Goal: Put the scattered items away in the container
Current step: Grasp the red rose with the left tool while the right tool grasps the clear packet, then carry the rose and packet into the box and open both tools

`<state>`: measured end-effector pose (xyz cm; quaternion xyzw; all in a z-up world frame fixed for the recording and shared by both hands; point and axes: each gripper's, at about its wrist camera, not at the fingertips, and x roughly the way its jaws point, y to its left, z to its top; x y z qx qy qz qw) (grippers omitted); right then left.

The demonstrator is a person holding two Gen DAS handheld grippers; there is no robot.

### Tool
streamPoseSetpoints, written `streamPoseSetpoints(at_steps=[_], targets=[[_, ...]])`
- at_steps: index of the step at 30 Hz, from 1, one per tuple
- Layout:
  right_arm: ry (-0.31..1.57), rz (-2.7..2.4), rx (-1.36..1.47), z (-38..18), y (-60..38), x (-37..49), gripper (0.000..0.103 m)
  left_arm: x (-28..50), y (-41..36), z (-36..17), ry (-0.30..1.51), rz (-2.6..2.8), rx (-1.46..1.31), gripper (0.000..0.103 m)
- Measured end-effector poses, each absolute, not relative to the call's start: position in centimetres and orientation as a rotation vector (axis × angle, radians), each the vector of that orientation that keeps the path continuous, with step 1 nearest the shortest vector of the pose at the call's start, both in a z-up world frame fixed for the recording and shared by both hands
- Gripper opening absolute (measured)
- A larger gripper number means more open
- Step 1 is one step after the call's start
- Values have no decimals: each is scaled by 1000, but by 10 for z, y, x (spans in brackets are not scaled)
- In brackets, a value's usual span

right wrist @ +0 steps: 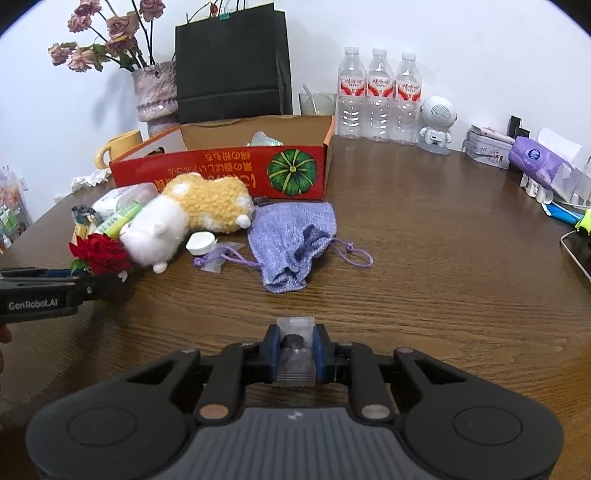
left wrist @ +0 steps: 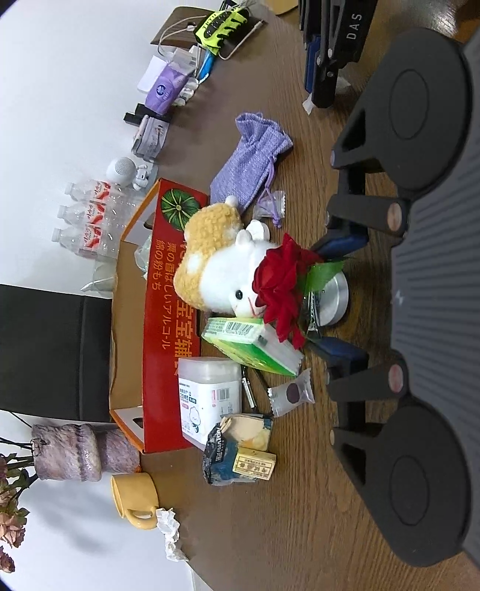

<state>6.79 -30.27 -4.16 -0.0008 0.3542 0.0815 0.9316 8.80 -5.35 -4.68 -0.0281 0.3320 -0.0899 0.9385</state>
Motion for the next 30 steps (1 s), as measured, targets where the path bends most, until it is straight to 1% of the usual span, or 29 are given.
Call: streamPoseSetpoints(at_steps=[8,15,23,30], targets=[[665,189,-10,-22,-293,64,17,73,-47,-31,635,-219,-71,47],[602,218,-9,7,-276,87,17,82,-37,4,561,-247,-58,47],[549,233,2,49,-255,156,17,146,-28,47,522,-254,-46,47],[560,236,-5,65,-235,235,17,227,-19,51,569,-233,-51,47]])
